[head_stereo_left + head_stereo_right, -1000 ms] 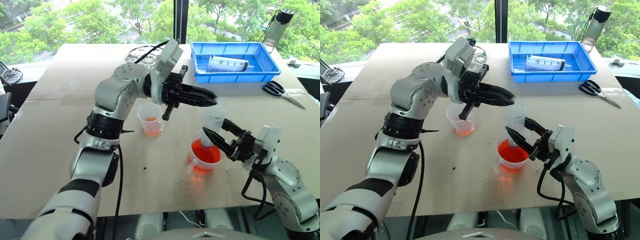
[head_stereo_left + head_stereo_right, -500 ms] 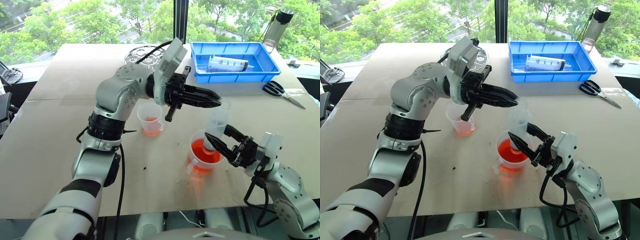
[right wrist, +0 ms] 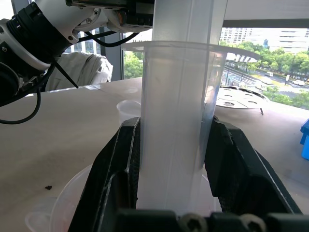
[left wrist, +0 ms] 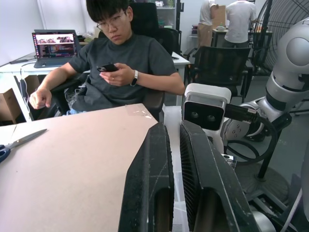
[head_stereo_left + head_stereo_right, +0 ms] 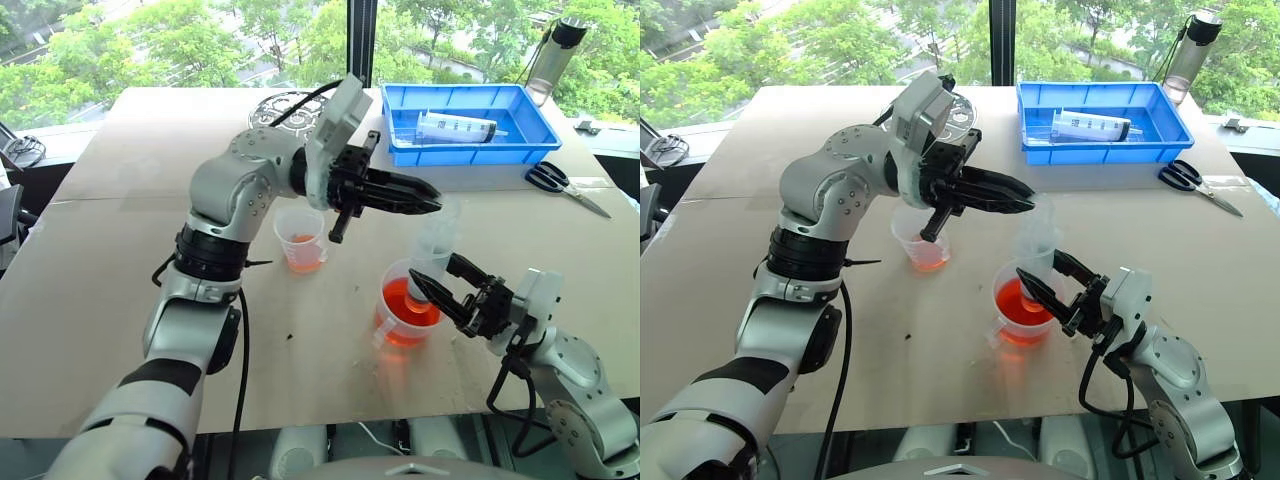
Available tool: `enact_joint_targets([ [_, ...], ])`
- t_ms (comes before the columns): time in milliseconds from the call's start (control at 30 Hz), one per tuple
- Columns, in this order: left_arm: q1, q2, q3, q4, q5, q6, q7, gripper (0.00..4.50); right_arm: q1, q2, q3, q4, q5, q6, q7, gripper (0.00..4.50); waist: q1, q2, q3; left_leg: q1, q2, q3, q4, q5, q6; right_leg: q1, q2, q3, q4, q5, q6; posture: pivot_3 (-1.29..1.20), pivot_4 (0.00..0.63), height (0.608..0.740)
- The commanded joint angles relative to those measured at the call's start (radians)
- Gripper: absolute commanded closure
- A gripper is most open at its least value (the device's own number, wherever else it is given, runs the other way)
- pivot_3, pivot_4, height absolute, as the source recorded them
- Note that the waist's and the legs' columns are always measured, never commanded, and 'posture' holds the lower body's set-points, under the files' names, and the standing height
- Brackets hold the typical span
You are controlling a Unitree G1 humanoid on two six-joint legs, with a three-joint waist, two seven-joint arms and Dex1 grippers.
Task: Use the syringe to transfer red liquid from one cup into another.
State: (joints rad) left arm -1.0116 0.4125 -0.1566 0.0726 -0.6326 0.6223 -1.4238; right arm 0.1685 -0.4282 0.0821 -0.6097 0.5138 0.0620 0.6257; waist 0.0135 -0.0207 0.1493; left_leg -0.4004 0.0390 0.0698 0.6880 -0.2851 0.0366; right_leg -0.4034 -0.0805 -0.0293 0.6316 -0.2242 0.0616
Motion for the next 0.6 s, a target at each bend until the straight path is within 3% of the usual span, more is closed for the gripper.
enact_joint_targets([
  [33,-0.015,0.004,0.073,-0.018,-0.014,-0.015,0.063,4.50,-0.005,-0.007,0.023,-0.049,0.005,0.003,0.029,3.03,0.000,0.000,0.000,0.000,0.000,0.000,0.000,0.000,0.000,0.000,0.000,0.000,0.000,0.000,0.000,0.00,0.150,0.740],
  [200,0.004,0.029,0.104,-0.037,-0.050,0.047,0.093,2.66,-0.038,-0.001,-0.001,-0.086,0.029,0.029,-0.003,3.03,-0.002,0.000,0.000,0.000,0.000,0.000,0.000,0.000,0.000,0.000,0.000,0.000,0.000,0.000,0.000,0.00,0.150,0.740],
  [367,0.017,0.084,0.165,-0.050,-0.103,0.158,0.154,0.22,-0.068,0.003,-0.015,-0.126,0.037,0.062,-0.032,3.04,-0.001,0.000,0.000,0.000,0.000,0.000,0.000,0.000,0.000,0.000,0.000,0.000,0.000,0.000,0.000,0.00,0.150,0.740],
  [400,0.022,0.094,0.173,-0.053,-0.106,0.166,0.164,0.00,-0.071,0.003,-0.015,-0.130,0.037,0.067,-0.036,3.04,0.000,0.000,0.000,0.000,0.000,0.000,0.000,0.000,0.000,0.000,0.000,0.000,0.000,0.000,0.000,0.00,0.150,0.740],
  [600,0.060,0.120,0.226,-0.078,-0.153,0.239,0.236,0.00,-0.091,0.000,-0.020,-0.136,0.036,0.089,-0.045,3.04,0.000,0.000,0.000,0.000,0.000,0.000,0.000,0.000,0.000,0.000,0.000,0.000,0.000,0.000,0.000,0.00,0.150,0.740],
])
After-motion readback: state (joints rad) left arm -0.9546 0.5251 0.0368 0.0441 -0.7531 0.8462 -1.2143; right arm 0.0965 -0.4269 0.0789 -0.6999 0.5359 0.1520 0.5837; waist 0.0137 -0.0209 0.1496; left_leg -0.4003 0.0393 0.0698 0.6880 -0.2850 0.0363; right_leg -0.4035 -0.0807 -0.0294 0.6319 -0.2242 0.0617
